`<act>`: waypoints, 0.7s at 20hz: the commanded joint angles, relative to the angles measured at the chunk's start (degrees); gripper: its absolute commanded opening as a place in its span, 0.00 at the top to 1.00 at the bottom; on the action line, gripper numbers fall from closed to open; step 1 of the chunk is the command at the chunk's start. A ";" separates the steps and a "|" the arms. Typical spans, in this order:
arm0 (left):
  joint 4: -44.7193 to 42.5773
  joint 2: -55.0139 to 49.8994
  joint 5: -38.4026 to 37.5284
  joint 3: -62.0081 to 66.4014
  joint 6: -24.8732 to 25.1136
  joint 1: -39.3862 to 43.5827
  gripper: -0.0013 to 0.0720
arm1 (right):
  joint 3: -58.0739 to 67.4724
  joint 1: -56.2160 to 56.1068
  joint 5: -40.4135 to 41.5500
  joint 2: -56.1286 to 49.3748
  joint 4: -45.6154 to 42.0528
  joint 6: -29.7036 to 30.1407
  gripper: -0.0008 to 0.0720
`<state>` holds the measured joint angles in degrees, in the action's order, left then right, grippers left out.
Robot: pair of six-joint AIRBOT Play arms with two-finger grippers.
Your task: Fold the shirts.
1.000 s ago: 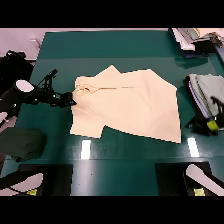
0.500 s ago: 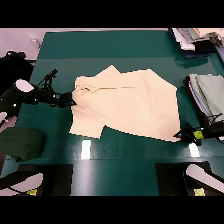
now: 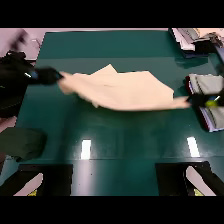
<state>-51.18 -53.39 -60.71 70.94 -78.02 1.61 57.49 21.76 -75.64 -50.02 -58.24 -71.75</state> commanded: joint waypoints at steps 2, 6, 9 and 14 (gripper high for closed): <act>-2.91 7.50 0.02 25.22 -4.00 0.00 0.95 | 29.53 -2.27 1.73 6.47 -0.37 -1.29 0.97; -7.74 7.50 -0.79 48.85 -7.85 0.00 0.95 | 53.11 -2.27 -0.13 6.45 -5.51 -3.56 0.97; -12.81 7.50 0.46 55.49 -9.01 0.00 0.95 | 65.53 -2.27 -5.81 3.34 -9.53 -6.14 0.97; -20.63 6.88 -4.92 45.57 -11.37 0.00 0.95 | 61.22 -2.27 -11.41 -0.09 -9.11 -7.98 0.97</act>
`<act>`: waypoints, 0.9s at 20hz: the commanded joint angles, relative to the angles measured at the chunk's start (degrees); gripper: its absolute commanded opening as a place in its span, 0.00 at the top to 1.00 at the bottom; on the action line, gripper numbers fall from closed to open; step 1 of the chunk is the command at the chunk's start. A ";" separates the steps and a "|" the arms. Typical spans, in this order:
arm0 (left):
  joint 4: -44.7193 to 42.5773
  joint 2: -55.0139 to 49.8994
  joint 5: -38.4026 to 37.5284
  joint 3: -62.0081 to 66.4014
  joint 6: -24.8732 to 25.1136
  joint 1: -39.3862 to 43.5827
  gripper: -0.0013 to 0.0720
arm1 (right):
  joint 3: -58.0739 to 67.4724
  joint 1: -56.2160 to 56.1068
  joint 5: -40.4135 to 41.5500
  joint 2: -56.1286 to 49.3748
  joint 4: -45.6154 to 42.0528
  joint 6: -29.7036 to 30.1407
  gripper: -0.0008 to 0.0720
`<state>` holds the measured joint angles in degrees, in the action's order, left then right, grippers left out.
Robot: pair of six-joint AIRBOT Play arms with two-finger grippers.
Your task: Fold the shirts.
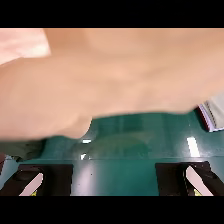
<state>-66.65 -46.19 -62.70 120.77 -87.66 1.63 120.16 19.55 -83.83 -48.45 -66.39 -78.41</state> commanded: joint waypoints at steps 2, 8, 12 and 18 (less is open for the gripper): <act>-5.05 -2.05 -5.09 -14.84 -2.58 -0.02 0.95 | -9.81 -0.09 -3.76 -3.74 -0.81 -1.31 0.97; -0.28 -14.10 1.55 -45.44 -2.89 -0.02 0.95 | -30.18 -5.70 -1.68 -19.91 -1.29 -1.22 0.97; 3.30 -30.12 11.82 -47.80 -0.66 -0.02 0.95 | -33.22 -8.55 3.37 -33.94 -1.09 -1.57 0.97; 7.91 -45.83 13.16 -35.80 1.22 -0.02 0.95 | -17.84 -10.64 6.73 -48.09 -1.11 -1.73 0.97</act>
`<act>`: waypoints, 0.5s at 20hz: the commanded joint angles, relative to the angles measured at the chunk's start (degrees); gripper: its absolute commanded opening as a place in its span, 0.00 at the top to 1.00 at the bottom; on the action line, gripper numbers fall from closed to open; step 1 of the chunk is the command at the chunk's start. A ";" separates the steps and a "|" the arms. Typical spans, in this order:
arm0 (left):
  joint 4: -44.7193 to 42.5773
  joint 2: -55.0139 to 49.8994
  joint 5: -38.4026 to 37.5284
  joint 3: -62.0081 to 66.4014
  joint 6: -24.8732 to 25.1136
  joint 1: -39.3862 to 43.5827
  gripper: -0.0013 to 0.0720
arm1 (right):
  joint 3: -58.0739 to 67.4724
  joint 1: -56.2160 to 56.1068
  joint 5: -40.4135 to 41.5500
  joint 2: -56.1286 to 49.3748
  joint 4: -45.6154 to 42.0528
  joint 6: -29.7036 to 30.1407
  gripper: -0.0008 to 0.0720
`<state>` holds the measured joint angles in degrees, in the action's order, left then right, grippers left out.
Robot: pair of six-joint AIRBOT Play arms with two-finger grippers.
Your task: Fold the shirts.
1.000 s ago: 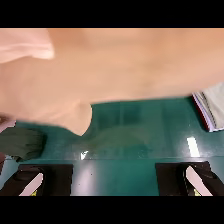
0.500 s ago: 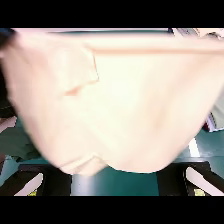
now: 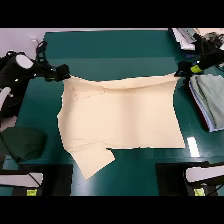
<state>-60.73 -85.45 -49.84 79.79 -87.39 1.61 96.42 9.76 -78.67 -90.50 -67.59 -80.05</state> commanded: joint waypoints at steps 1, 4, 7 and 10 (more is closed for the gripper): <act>1.55 -7.06 -0.42 7.56 1.46 0.00 0.95 | 8.13 -0.85 1.44 -6.82 0.09 -0.07 0.97; -1.49 -6.97 -7.56 15.32 4.83 -0.52 0.95 | 11.65 0.81 -0.83 -6.80 -0.04 0.94 0.97; -1.57 -6.95 -19.69 18.03 5.44 -2.40 0.95 | 8.39 3.37 -4.90 -4.57 -0.07 2.51 0.97; -1.84 -6.91 -24.50 13.16 7.23 -2.03 0.95 | -1.49 4.00 -2.99 -1.01 -0.07 3.72 0.97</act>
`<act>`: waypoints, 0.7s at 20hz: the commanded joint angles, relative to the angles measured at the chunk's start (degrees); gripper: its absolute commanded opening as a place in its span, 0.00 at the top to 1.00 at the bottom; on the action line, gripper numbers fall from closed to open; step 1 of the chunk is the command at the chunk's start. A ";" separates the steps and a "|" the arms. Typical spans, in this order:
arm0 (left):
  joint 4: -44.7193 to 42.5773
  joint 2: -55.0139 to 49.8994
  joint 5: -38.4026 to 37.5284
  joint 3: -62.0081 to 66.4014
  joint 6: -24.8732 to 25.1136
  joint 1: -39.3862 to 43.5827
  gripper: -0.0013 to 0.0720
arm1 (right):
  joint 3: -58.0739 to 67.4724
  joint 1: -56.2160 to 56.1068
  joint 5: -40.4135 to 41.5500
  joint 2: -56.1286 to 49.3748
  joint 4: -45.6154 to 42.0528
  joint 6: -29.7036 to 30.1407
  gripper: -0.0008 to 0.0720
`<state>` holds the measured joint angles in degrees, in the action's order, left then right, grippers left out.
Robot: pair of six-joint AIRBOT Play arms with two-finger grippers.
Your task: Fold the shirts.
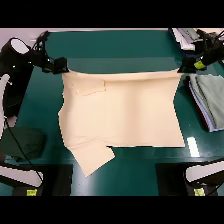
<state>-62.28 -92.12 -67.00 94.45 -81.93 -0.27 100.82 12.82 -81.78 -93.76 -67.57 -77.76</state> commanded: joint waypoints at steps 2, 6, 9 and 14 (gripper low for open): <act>-0.26 -0.26 -5.42 -7.19 1.92 1.16 0.95 | -12.79 0.68 3.21 4.15 0.04 1.42 0.97; -0.35 -0.26 -1.99 -16.85 1.86 3.76 0.95 | -21.92 -1.16 7.78 6.58 0.07 1.38 0.97; -1.64 0.44 -2.16 -17.73 -2.08 3.17 0.63 | -24.74 -1.55 8.74 8.31 0.02 1.31 0.59; -8.39 12.20 -6.91 -22.08 -3.78 3.39 0.25 | -24.74 0.20 2.49 15.34 0.07 1.31 0.47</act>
<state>-65.78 -86.00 -71.64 75.81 -83.92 2.70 76.82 12.27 -75.92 -82.21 -67.57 -76.38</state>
